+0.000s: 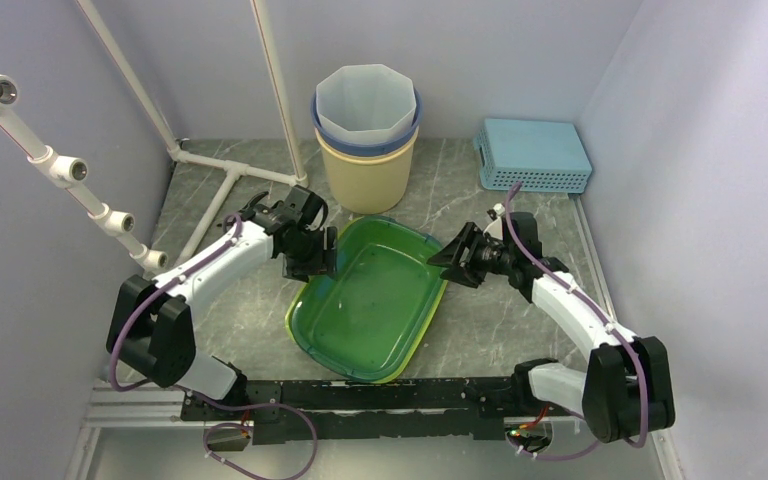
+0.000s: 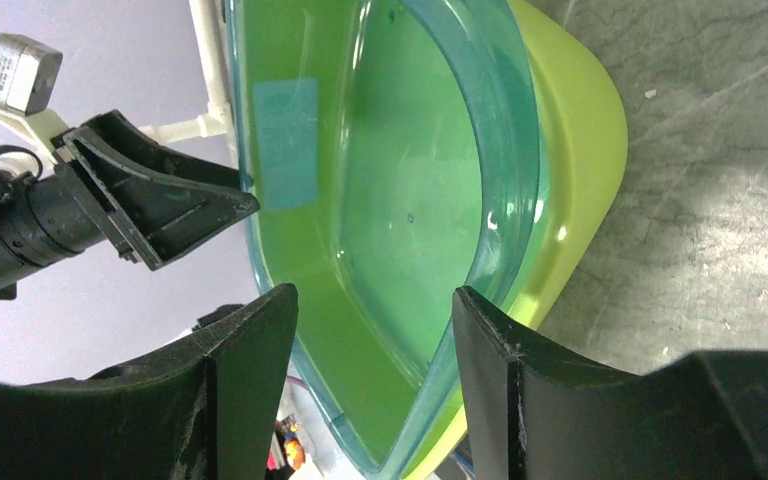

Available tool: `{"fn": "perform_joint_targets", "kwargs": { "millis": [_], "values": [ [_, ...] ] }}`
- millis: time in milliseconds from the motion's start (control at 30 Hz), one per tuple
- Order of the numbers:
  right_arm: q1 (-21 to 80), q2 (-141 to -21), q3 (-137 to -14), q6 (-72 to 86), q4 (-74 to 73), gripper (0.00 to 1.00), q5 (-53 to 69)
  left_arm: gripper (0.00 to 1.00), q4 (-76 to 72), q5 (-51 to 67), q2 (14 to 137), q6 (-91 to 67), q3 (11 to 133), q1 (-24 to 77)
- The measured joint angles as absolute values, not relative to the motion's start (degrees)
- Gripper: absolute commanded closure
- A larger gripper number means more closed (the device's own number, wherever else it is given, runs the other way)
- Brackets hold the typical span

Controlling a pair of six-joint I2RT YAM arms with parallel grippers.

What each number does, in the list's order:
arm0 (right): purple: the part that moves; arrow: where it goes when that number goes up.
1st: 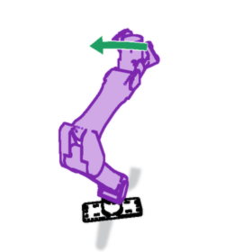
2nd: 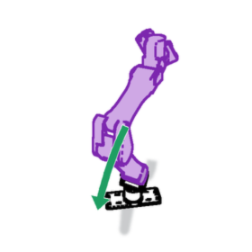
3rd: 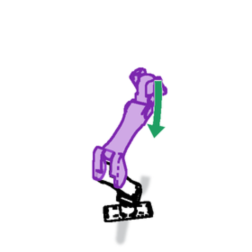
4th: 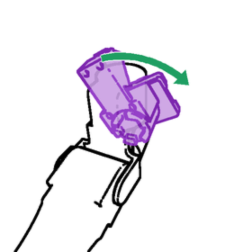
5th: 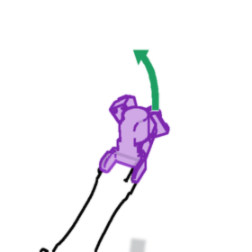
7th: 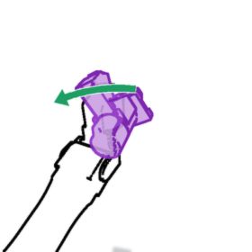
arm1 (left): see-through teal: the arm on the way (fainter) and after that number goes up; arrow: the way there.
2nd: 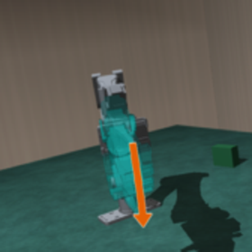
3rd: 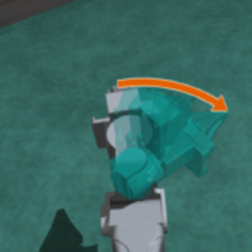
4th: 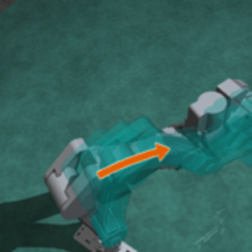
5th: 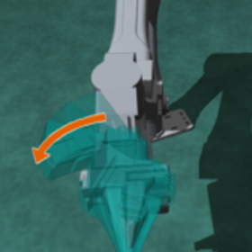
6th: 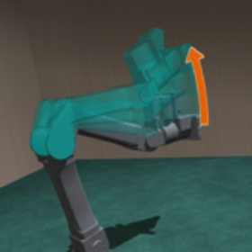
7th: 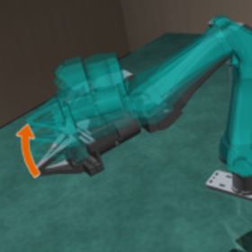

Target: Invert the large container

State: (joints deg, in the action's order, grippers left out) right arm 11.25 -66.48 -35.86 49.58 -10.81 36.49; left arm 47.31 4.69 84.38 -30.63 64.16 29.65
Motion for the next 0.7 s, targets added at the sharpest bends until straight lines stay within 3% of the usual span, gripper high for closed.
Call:
{"fn": "perform_joint_targets", "kwargs": {
  "millis": [400,700],
  "values": [
    [11.3,-59.4,-35.7,50.2,-15.4,0.39,36.4,0.39,46.8,5.8,86.5,-30.6,64.2,29.6],
    [11.5,-62.7,-29.4,54.0,-9.5,0.39,37.9,0.48,46.5,6.2,87.8,-30.5,64.2,29.6]
  ]
}}
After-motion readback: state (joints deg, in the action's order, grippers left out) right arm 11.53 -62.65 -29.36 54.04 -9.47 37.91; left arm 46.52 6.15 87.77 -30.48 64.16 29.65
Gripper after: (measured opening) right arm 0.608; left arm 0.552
